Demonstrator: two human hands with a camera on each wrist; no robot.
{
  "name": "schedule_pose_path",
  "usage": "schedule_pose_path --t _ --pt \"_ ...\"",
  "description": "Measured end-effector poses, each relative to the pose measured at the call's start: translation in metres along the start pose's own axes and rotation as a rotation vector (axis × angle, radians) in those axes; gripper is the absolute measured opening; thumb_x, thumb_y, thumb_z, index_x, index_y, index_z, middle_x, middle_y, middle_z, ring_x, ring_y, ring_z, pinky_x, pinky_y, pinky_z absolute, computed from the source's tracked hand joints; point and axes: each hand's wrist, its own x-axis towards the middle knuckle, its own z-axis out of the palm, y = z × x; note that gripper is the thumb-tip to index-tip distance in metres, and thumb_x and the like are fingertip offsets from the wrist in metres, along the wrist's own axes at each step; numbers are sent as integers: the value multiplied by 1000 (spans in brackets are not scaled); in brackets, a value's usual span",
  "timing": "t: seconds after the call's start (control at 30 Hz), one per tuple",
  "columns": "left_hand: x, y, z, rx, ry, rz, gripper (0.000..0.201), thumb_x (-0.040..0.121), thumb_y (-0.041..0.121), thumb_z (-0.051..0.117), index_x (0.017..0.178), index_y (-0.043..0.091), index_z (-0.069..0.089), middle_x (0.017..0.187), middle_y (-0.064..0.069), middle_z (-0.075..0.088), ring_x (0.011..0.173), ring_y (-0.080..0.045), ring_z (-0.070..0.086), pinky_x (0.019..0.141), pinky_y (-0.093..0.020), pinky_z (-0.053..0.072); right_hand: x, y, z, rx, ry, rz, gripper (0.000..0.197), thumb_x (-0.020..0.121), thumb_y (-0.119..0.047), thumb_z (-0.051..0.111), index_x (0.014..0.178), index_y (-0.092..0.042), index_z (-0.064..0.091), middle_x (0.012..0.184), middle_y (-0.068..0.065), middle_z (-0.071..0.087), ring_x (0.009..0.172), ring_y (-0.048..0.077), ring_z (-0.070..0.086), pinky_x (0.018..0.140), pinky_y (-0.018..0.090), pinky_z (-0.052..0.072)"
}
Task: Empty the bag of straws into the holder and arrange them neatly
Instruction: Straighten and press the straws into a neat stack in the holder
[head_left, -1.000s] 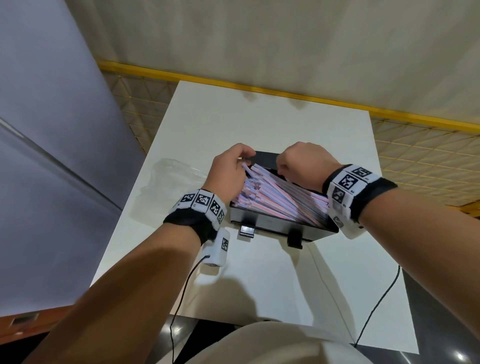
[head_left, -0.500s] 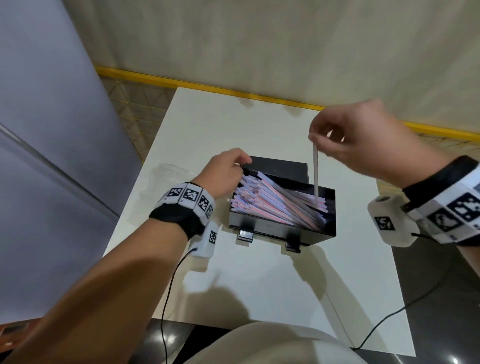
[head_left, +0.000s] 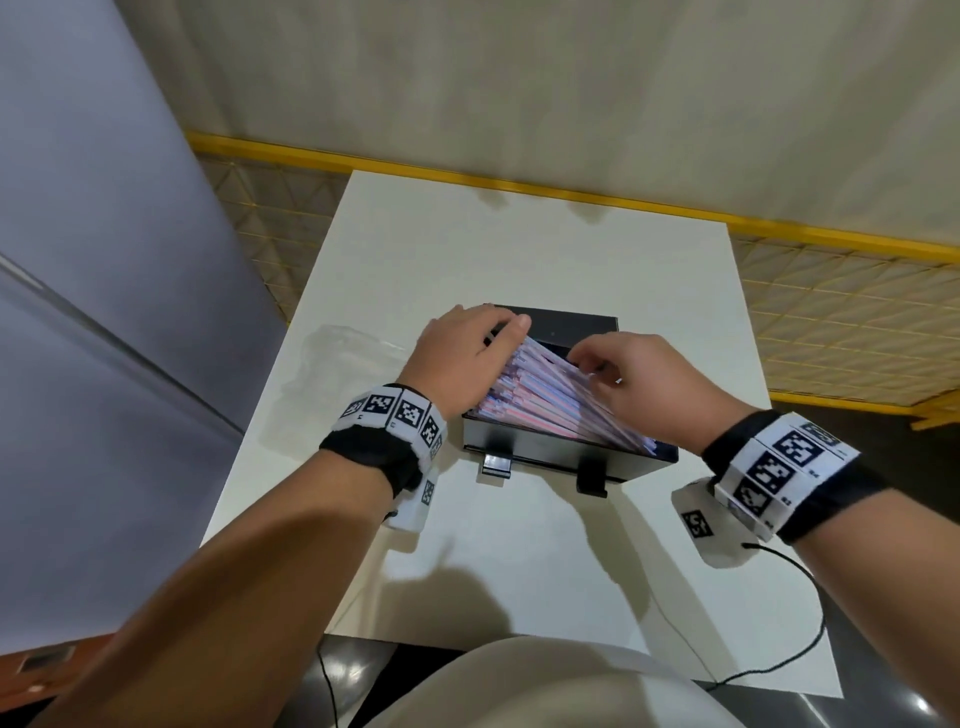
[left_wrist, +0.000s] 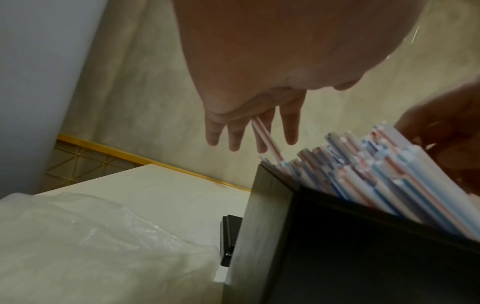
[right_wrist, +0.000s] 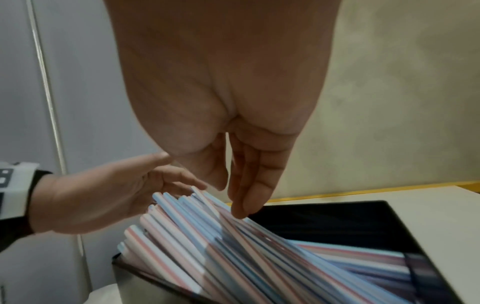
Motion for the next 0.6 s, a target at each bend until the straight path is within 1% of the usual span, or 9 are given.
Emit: schedule_pose_path --t 0.07,0.17,0.2,0.27,0.3,0.33,0.4,0.47,0.6 --pt "4 -3 0 88 69 12 67 97 69 25 124 26 68 129 4 69 128 -24 55 118 -49 34 -11 4 -2 16 7 38 30 91 -4 57 114 -18 71 102 -2 69 90 20 63 83 34 52" --pt "13 -1 2 174 125 103 70 96 69 23 125 23 67 129 3 68 126 -22 55 113 -47 38 -28 6 -3 33 29 50 23 89 -6 60 104 -18 72 95 -3 70 82 19 63 76 32 51" --pt "16 3 4 210 98 144 70 96 70 23 128 24 66 132 4 67 129 -22 54 113 -47 38 -33 6 -2 56 27 51 20 87 -7 62 99 -18 72 91 -3 71 79 17 63 73 31 50" --pt "21 12 9 306 -32 202 73 95 74 22 138 29 59 144 4 60 139 -25 46 118 -52 31 -42 5 4 115 -31 48 13 85 -11 66 93 -19 72 85 -5 72 76 14 64 71 29 51" --pt "23 16 14 360 -109 209 74 93 77 22 141 32 56 148 4 57 143 -25 42 121 -55 25 -44 4 10 117 -88 42 12 84 -15 67 95 -18 71 86 -4 72 77 15 65 73 31 53" --pt "25 19 19 420 -175 207 74 92 79 23 142 35 55 149 5 56 144 -25 41 123 -56 21 -47 3 16 86 -149 38 16 83 -21 68 98 -17 69 90 -2 71 81 17 65 76 34 53" --pt "27 19 29 507 -255 164 76 87 84 24 139 38 56 144 6 58 139 -23 45 121 -58 18 -48 3 29 -17 -247 31 27 80 -29 66 103 -16 62 100 0 67 91 20 61 80 36 50" --pt "27 13 36 545 -276 124 80 82 87 24 140 41 55 142 5 59 137 -23 47 120 -60 18 -48 5 38 -71 -263 22 28 81 -31 66 104 -17 57 102 1 62 93 22 57 76 34 45" --pt "24 7 37 553 -242 149 68 90 78 33 144 40 51 144 3 57 138 -23 47 122 -60 16 -45 4 43 -61 -229 36 20 84 -27 65 95 -16 53 93 1 59 85 22 53 69 33 38"
